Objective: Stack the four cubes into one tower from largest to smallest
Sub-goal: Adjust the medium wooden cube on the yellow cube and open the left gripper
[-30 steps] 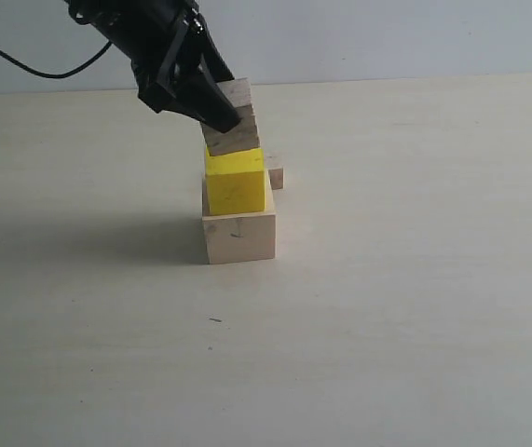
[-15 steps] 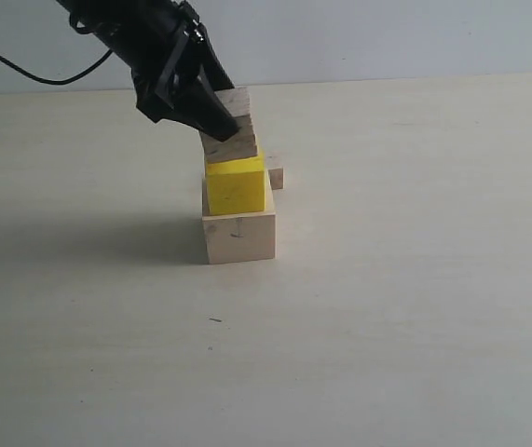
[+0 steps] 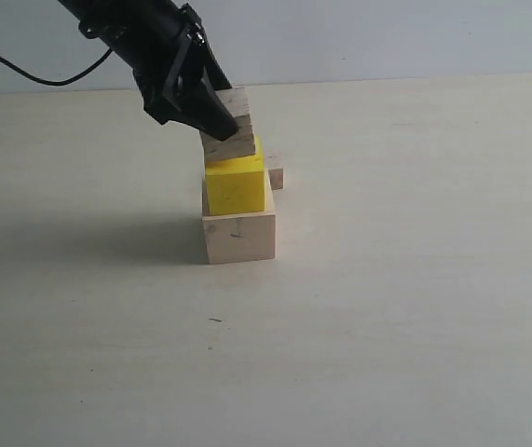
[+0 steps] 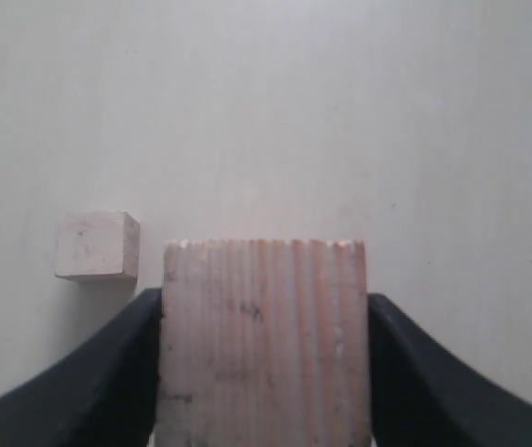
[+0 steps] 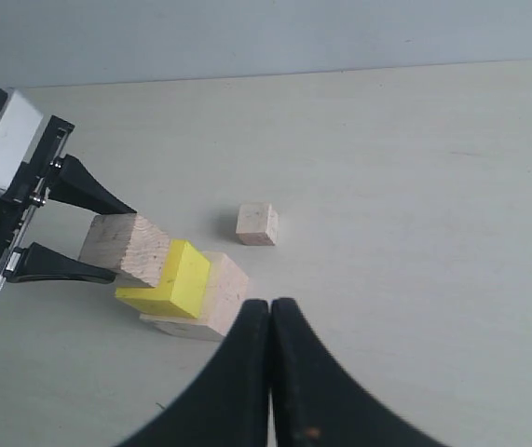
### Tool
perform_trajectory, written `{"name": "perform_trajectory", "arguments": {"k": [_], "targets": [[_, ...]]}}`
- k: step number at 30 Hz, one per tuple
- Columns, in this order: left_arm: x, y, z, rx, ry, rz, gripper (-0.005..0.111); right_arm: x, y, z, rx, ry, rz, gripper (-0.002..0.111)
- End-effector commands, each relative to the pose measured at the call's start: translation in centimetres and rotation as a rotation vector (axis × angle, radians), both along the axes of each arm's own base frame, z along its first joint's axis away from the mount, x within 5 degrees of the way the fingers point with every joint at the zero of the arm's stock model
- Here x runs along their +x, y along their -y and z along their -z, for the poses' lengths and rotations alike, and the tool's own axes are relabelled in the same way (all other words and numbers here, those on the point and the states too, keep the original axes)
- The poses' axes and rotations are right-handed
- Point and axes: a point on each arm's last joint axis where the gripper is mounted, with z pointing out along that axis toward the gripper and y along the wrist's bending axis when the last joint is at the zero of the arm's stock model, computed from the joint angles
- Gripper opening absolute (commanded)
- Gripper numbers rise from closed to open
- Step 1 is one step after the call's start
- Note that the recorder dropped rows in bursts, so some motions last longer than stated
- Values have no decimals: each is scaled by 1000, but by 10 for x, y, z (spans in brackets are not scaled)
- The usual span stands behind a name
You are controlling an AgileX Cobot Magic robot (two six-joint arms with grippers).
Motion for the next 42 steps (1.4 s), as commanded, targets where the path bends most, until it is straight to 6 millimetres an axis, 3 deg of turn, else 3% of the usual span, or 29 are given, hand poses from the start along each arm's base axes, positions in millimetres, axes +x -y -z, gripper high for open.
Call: {"name": "perform_trajectory", "arguments": {"k": [1,42], "targets": [[-3,6,0,-19,-10,4,0,-1,0,0,5,9,-3,0],[-2,8,4,1,6,-2,0,-2,-1,1,5,-3,-10,0]]}}
